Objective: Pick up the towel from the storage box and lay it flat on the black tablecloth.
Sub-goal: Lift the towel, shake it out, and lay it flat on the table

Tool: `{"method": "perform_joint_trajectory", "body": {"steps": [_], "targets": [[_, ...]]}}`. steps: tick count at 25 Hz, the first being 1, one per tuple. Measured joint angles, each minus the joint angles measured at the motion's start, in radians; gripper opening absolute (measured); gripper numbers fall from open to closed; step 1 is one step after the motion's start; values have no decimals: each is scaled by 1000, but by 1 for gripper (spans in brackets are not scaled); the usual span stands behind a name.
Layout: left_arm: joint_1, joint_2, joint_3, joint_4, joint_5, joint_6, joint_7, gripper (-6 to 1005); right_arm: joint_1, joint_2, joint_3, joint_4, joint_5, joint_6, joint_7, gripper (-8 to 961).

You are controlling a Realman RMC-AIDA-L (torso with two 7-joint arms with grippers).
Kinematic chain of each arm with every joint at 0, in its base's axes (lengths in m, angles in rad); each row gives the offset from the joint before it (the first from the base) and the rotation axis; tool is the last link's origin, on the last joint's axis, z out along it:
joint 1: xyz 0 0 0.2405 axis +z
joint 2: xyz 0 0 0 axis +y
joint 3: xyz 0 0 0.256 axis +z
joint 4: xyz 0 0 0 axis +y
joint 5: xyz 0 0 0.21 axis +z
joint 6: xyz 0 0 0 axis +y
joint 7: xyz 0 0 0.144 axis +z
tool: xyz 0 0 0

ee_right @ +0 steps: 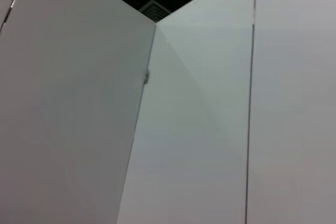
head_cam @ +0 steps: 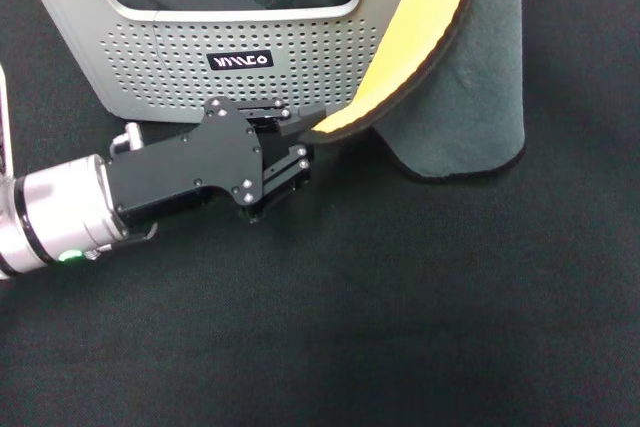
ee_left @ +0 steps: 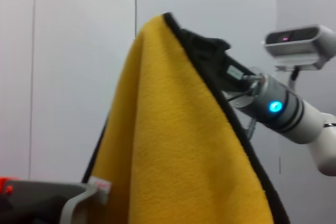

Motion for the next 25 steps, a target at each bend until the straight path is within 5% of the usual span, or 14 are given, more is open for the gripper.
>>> {"method": "perform_joint_trajectory", "body": {"steps": [25], "targets": [[-2,-7,-4,-150,-79,-50,180,312,47,2,-39,-17,-4,-108,103,67]]}}
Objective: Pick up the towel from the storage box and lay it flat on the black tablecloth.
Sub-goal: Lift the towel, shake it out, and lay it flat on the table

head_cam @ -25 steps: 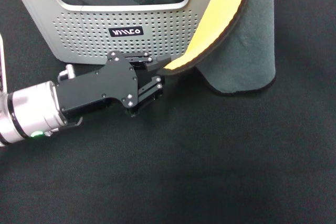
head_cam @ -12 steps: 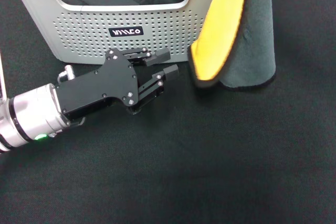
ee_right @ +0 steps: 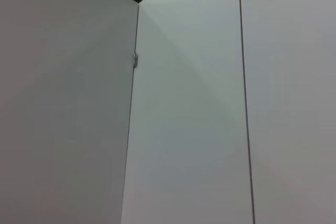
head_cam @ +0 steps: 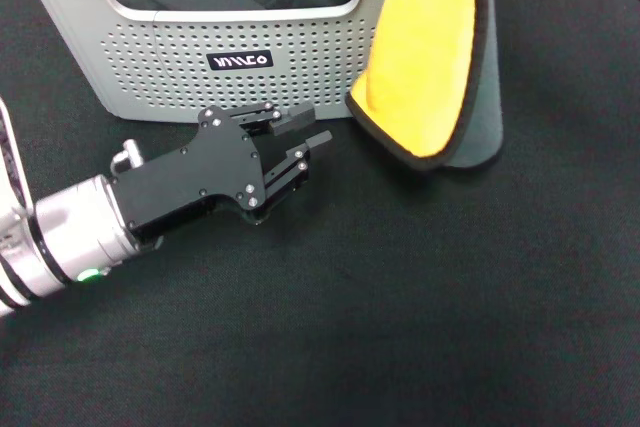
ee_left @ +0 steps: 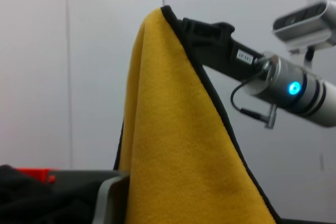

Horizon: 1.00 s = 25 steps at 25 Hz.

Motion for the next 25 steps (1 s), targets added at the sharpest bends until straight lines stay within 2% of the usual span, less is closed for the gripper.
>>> {"method": "perform_joint_trajectory", "body": {"steps": [10,18,25], "targets": [[-10,-4,0,-155,-92,-17,214,312,35,8,-72,-135,-54,-218,9,71],[-21,-7,2,-291,-198,-15,472,313,147,13,-133,-121,-109,-339,9,74],[-23,-7,-1,-328,-244,-12,492,444,232,13,-138,-57,-110,-353,-1,77]]}}
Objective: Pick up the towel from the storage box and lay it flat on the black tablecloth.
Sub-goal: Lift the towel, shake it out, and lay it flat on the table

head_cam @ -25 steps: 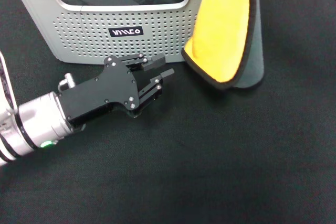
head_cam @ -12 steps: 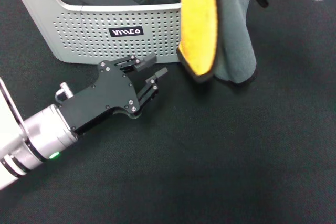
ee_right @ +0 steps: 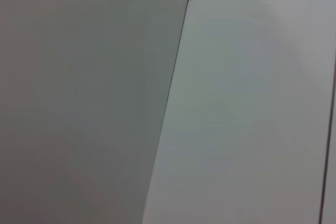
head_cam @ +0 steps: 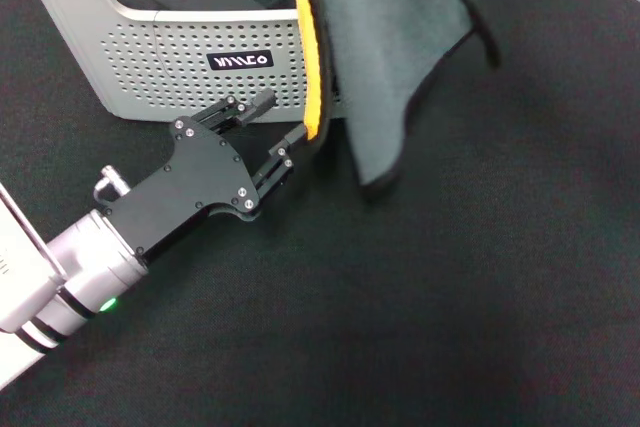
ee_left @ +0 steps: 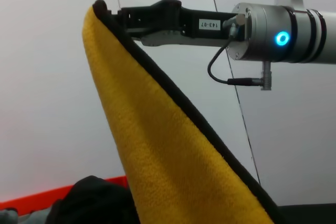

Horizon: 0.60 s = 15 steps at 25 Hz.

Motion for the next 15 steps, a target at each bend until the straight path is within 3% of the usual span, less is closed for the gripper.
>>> {"method": "perform_joint_trajectory", "body": {"steps": [15], "targets": [[25,6,2,5,-18,54,-69,440,1,-2,23,42,-2,1,-35,83]]}}
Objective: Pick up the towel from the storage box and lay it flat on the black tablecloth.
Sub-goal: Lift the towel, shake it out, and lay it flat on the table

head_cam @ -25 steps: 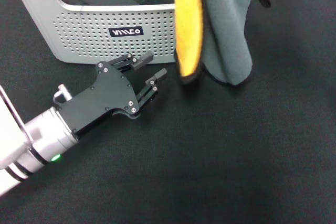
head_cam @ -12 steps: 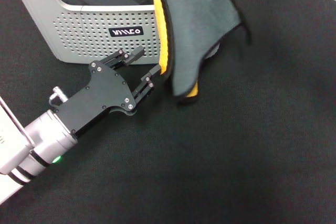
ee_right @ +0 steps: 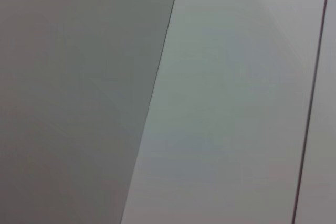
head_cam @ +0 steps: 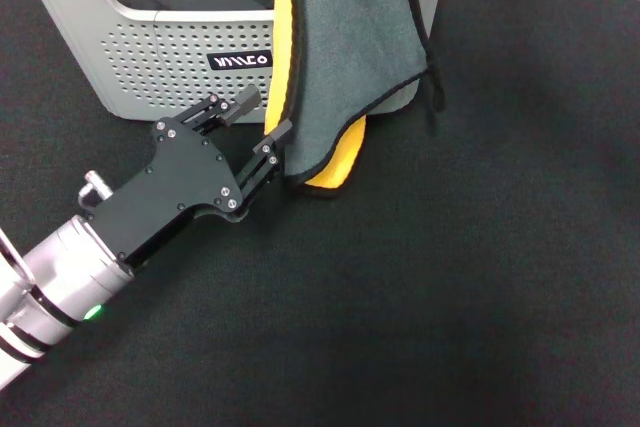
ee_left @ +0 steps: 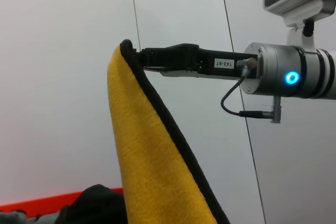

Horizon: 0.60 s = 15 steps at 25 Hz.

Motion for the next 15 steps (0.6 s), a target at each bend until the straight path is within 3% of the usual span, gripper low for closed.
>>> {"method": "perform_joint_trajectory", "body": {"steps": [15], "targets": [[1,-4,3,-8,8,-17,5,439,8,2,12,0,3,6,-6,89]]}}
